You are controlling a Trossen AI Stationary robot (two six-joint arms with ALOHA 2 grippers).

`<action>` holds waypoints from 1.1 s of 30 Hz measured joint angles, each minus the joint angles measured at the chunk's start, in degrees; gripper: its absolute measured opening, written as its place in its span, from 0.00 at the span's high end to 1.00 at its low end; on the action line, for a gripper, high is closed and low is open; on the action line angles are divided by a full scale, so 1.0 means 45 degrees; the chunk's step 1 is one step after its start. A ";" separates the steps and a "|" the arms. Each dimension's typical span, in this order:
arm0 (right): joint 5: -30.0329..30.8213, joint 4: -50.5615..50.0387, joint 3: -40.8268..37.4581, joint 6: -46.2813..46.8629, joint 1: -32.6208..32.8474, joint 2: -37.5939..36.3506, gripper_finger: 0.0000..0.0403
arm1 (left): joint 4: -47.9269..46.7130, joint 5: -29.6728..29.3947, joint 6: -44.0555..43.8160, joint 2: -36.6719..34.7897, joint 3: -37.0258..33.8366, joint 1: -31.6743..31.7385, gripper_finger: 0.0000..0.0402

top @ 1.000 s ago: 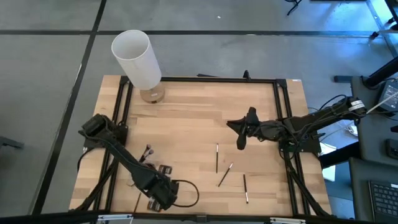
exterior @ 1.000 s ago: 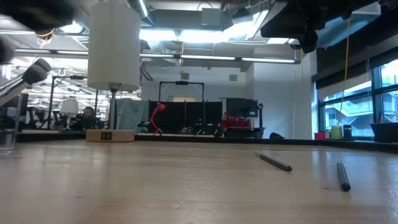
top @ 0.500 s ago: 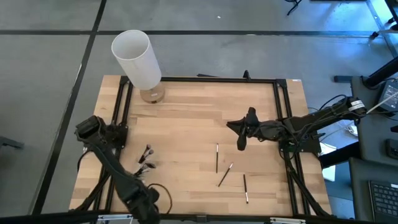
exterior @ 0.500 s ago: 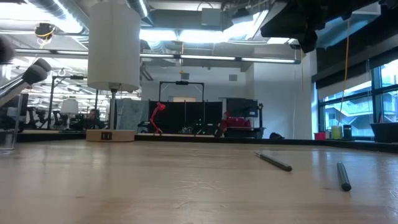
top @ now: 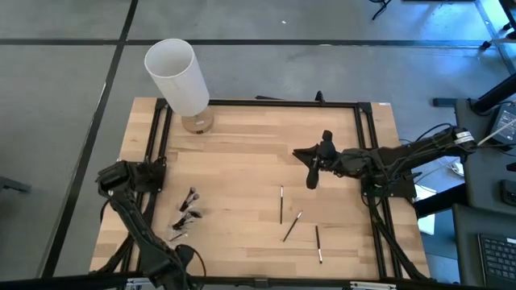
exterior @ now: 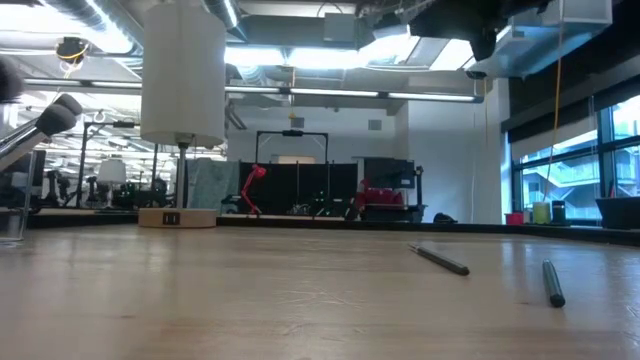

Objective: Put items in baskets/containers
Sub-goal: Put the black eyeshadow brush into the transparent organizer

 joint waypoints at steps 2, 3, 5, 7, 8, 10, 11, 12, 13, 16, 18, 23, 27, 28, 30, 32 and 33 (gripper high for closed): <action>-0.0011 0.0010 0.0042 -0.0064 -0.0097 0.0000 0.89 | -0.0462 -0.0394 -0.0183 0.0006 0.0000 -0.0080 0.65; -0.0012 0.0010 0.0042 -0.0067 -0.0143 0.0000 0.89 | -0.0649 -0.0593 -0.0338 0.0002 0.0000 -0.0081 0.65; -0.0007 0.0003 0.0042 -0.0082 -0.0173 0.0000 0.89 | -0.0823 -0.0803 -0.0390 0.0023 0.0000 -0.0081 0.65; -0.0013 0.0020 0.0042 -0.0143 -0.0173 0.0000 0.89 | -0.0726 -0.0919 -0.0314 0.0125 0.0005 -0.0067 0.65; -0.0027 0.0029 0.0042 -0.0165 -0.0173 0.0000 0.89 | -0.0741 -0.1023 -0.0287 0.0210 0.0005 -0.0066 0.65; -0.0046 0.0038 0.0042 -0.0246 -0.0168 0.0000 0.89 | -0.0726 -0.0968 -0.0166 0.0424 0.0005 -0.0115 0.65; -0.0041 0.0036 0.0042 -0.0266 -0.0168 0.0000 0.89 | -0.0724 -0.0981 -0.0054 0.0531 0.0005 -0.0176 0.65; -0.0044 0.0036 0.0042 -0.0273 -0.0168 0.0000 0.89 | -0.0693 -0.0943 -0.0009 0.0646 0.0005 -0.0232 0.65; -0.0046 0.0029 0.0042 -0.0271 -0.0168 0.0000 0.89 | -0.0634 -0.0911 0.0031 0.0758 0.0005 -0.0277 0.65; -0.0046 0.0010 0.0042 -0.0292 -0.0168 0.0000 0.89 | -0.0614 -0.0424 0.0047 0.1051 0.0005 -0.0415 0.65; -0.0041 0.0027 0.0042 -0.0292 -0.0168 0.0000 0.89 | -0.0610 -0.0185 0.0044 0.1171 0.0005 -0.0500 0.65; -0.0046 0.0097 0.0042 -0.0292 -0.0168 0.0000 0.89 | -0.0606 -0.0291 -0.0167 0.1412 0.0005 -0.0639 0.65; -0.0043 0.0097 0.0042 -0.0292 -0.0168 0.0000 0.89 | -0.0465 -0.0268 -0.0283 0.1725 0.0013 -0.0636 0.65; -0.0046 0.0093 0.0042 -0.0292 -0.0168 0.0000 0.89 | -0.0419 -0.0222 -0.0283 0.1793 0.0033 -0.0626 0.65; -0.0041 0.0092 0.0042 -0.0295 -0.0168 0.0000 0.89 | -0.0373 -0.0143 -0.0288 0.1891 0.0052 -0.0615 0.65; -0.0046 0.0093 0.0047 -0.0297 -0.0168 0.0000 0.89 | -0.0360 -0.0153 -0.0293 0.1917 0.0049 -0.0612 0.65; -0.0046 0.0094 0.0047 -0.0297 -0.0168 0.0000 0.89 | -0.0360 -0.0128 -0.0300 0.1914 0.0049 -0.0574 0.66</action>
